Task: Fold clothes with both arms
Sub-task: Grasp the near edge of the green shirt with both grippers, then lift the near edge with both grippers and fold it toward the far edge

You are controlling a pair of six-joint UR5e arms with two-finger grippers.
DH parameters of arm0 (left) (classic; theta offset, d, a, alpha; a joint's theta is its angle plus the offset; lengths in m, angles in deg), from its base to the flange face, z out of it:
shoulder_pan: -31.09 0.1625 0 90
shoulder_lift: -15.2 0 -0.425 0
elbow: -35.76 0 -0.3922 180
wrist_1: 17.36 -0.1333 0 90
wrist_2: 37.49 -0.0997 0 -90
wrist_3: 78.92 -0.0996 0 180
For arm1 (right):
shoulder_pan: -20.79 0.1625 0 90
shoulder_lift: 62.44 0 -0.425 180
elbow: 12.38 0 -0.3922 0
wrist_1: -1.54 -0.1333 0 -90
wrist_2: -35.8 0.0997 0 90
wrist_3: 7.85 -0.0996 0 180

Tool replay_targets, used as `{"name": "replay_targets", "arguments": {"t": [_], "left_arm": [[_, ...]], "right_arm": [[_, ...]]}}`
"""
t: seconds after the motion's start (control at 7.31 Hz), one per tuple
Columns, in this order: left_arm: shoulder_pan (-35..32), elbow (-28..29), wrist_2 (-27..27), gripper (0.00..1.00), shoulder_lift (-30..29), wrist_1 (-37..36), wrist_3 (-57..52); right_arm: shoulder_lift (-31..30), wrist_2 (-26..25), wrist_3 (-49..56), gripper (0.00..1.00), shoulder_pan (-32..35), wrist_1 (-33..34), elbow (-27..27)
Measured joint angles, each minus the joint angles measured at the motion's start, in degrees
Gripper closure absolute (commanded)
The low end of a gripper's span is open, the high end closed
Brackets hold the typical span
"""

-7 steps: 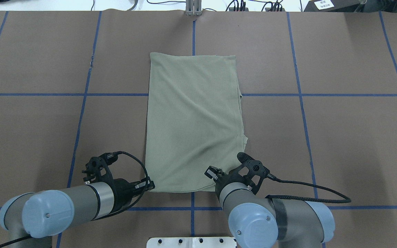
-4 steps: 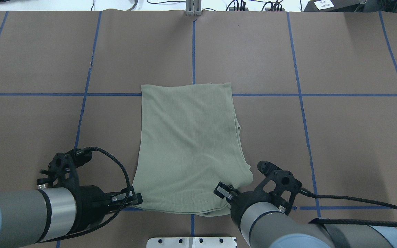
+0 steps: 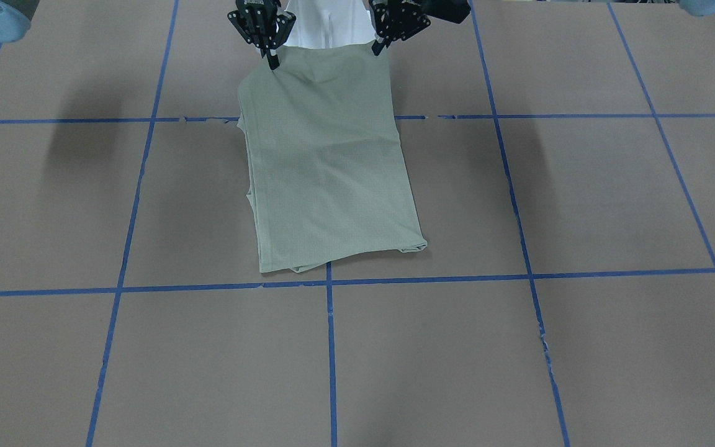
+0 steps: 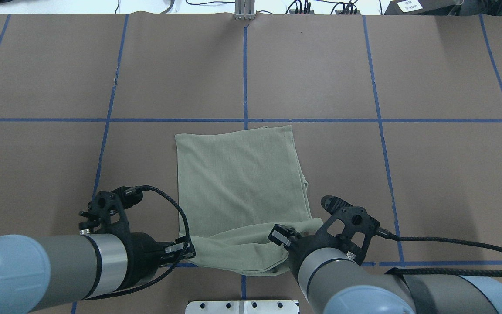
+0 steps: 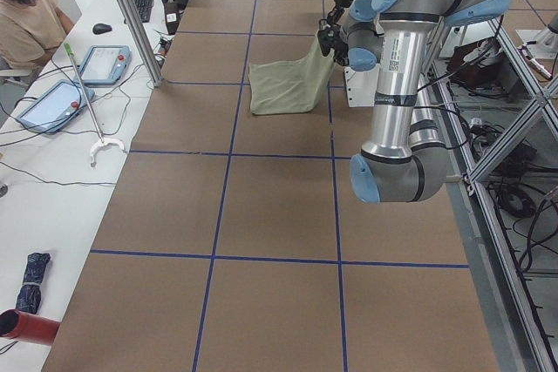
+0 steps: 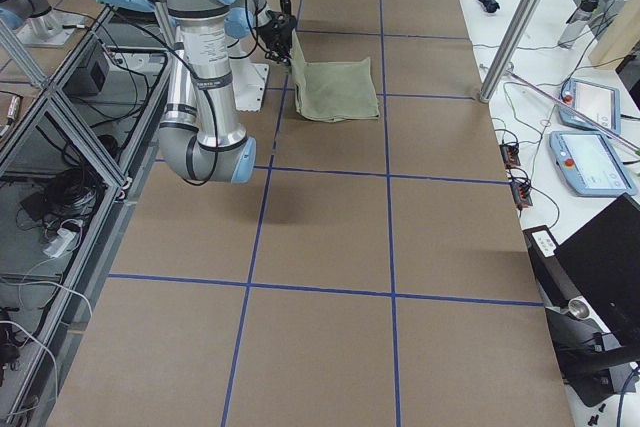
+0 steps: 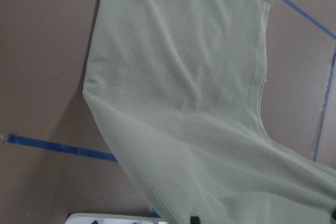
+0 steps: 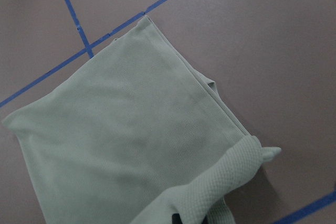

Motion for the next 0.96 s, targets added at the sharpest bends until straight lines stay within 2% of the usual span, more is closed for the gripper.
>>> {"name": "replay_targets", "arguments": {"t": [0.41,0.96], "left_arm": [[-8.05,9.01,0.19,1.00,-3.45,0.44,-8.62],[-14.84,21.98,0.13,1.00,-8.36,3.70,-12.50]], "right_arm": [[1.55,5.24,6.38,1.00,9.83,-12.62,13.36],[7.61,7.41,8.84,1.00,15.80,-18.93,27.62]]}}
